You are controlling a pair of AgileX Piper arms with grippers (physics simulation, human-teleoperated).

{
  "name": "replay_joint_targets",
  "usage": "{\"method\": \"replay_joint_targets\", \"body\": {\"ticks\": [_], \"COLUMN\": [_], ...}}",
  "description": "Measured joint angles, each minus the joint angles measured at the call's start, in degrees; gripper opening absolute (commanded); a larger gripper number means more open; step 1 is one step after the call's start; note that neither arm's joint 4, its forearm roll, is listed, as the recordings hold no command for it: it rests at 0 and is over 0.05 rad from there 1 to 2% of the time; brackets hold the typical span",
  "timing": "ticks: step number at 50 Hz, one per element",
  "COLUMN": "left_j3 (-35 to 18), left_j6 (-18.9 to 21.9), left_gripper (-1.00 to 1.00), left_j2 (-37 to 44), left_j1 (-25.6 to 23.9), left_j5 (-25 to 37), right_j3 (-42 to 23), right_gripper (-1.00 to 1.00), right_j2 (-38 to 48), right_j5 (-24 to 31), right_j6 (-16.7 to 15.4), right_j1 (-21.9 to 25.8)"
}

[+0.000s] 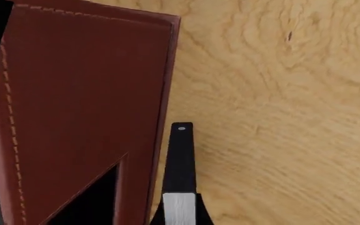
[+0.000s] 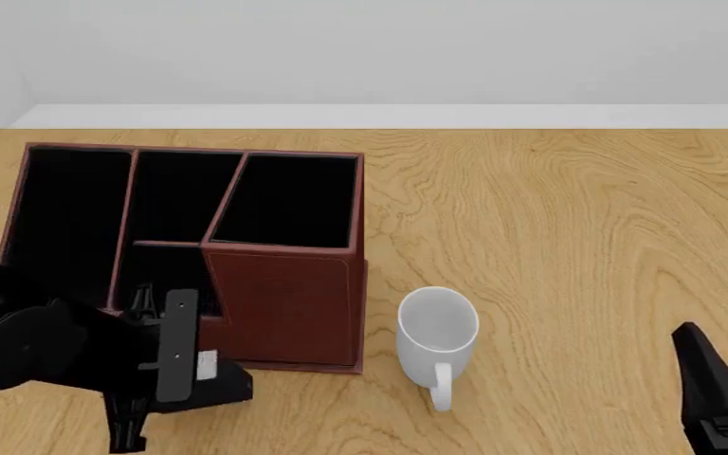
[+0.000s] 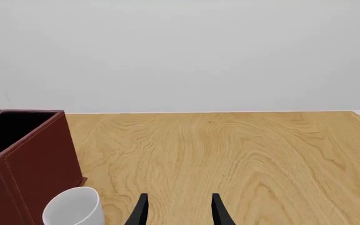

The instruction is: Pick up the book and place it in the front compartment of the caddy.

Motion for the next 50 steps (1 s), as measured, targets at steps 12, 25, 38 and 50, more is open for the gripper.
{"method": "replay_joint_targets", "body": {"ticks": [12, 25, 38, 50], "left_j3": [1.1, 1.3, -2.8, -3.8], "left_j6": [4.6, 8.4, 10.1, 19.8], "left_gripper": [-1.00, -1.00, -1.00, -1.00], "left_j2": [-3.0, -8.1, -13.7, -18.7], "left_j1": [6.2, 10.2, 9.4, 17.4], "left_j5": [3.2, 9.5, 18.0, 22.4], "right_j3": [-0.6, -2.1, -3.6, -4.7], "right_gripper": [1.00, 1.00, 1.00, 1.00], "right_j2": [0.0, 0.0, 0.0, 0.0], "right_j5": [0.2, 0.9, 1.5, 2.0], "right_j6": [0.2, 0.5, 0.7, 0.9], "right_j1": [0.0, 0.1, 0.6, 0.7]}}
